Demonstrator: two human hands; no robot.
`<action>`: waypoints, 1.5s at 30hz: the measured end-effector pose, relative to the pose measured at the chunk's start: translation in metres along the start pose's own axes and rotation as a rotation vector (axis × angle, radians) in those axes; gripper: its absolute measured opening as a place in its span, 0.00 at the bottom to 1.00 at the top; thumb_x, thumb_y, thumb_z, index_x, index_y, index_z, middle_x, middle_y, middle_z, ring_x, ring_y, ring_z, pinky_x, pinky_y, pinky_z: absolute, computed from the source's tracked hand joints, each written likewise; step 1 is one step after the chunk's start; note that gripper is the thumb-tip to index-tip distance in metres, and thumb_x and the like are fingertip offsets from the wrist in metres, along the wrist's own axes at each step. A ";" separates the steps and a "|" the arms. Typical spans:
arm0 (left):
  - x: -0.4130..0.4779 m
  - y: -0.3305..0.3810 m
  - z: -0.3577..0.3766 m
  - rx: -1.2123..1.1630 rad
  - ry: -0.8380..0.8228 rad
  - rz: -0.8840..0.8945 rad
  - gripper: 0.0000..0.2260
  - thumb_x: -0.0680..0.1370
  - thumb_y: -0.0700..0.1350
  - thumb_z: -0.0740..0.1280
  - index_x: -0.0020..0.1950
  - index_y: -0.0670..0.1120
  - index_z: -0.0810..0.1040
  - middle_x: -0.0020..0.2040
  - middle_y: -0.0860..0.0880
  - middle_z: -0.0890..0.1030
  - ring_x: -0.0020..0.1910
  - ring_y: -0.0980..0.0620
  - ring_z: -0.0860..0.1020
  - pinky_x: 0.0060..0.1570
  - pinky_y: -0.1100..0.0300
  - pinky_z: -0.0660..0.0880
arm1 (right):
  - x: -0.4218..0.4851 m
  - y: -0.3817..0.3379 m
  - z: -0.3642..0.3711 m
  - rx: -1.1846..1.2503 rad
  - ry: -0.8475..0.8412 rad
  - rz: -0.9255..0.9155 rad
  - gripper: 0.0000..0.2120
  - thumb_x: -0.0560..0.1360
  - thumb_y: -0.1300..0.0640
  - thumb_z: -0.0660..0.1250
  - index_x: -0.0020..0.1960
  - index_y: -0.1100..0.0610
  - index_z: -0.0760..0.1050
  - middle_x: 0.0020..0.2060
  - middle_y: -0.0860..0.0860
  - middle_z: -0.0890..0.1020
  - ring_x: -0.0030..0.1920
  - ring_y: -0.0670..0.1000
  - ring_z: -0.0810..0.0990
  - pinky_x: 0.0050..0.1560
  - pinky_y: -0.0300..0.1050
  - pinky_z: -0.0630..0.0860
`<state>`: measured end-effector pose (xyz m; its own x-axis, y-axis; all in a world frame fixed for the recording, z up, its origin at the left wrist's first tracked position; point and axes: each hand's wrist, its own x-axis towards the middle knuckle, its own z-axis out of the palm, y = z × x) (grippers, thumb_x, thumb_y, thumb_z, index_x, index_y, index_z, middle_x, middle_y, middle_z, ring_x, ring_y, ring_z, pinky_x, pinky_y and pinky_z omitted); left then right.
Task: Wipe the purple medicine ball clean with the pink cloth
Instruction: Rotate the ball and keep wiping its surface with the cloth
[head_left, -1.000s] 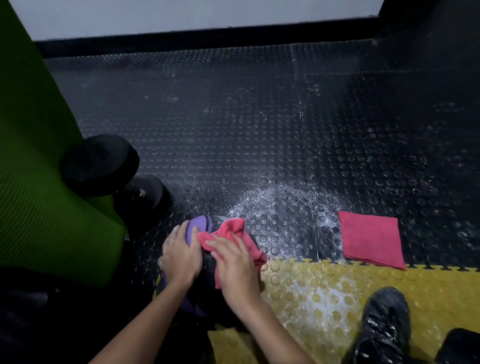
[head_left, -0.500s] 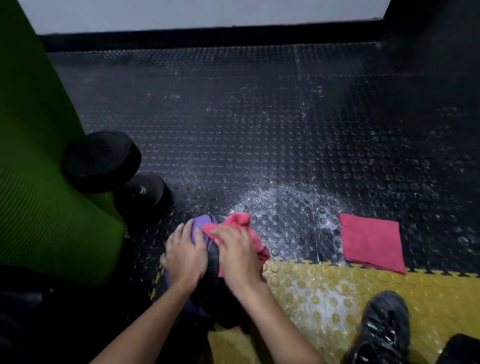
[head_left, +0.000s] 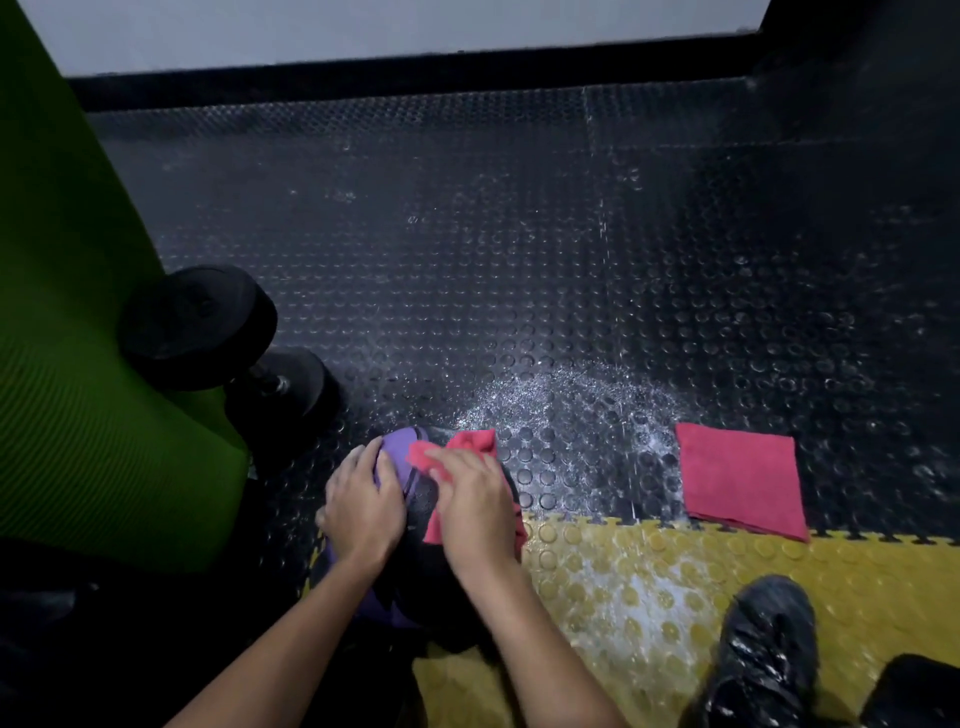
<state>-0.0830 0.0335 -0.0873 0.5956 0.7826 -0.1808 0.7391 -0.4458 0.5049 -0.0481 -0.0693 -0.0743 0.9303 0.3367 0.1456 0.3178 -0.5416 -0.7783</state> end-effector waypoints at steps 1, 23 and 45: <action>-0.001 0.001 0.000 0.006 -0.001 0.002 0.18 0.81 0.50 0.53 0.70 0.52 0.70 0.72 0.51 0.68 0.71 0.48 0.64 0.67 0.45 0.61 | 0.014 0.001 -0.005 0.022 -0.078 0.064 0.11 0.74 0.57 0.63 0.55 0.51 0.79 0.49 0.49 0.82 0.50 0.52 0.77 0.55 0.41 0.70; -0.007 0.007 -0.001 -0.010 0.009 0.023 0.18 0.81 0.46 0.55 0.69 0.51 0.72 0.71 0.50 0.69 0.71 0.48 0.64 0.67 0.45 0.62 | -0.012 0.001 0.003 -0.129 -0.008 0.042 0.12 0.74 0.58 0.60 0.50 0.49 0.80 0.46 0.47 0.82 0.44 0.52 0.80 0.50 0.41 0.75; -0.004 0.009 0.000 0.028 -0.002 0.008 0.18 0.81 0.47 0.53 0.70 0.53 0.70 0.72 0.51 0.67 0.71 0.48 0.62 0.67 0.43 0.58 | -0.023 0.022 -0.011 0.170 0.044 0.183 0.11 0.74 0.62 0.65 0.53 0.51 0.80 0.51 0.44 0.81 0.51 0.44 0.75 0.53 0.27 0.65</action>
<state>-0.0790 0.0262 -0.0816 0.6021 0.7781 -0.1789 0.7429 -0.4639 0.4825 -0.0609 -0.0973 -0.0881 0.9778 0.2088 0.0162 0.1111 -0.4515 -0.8853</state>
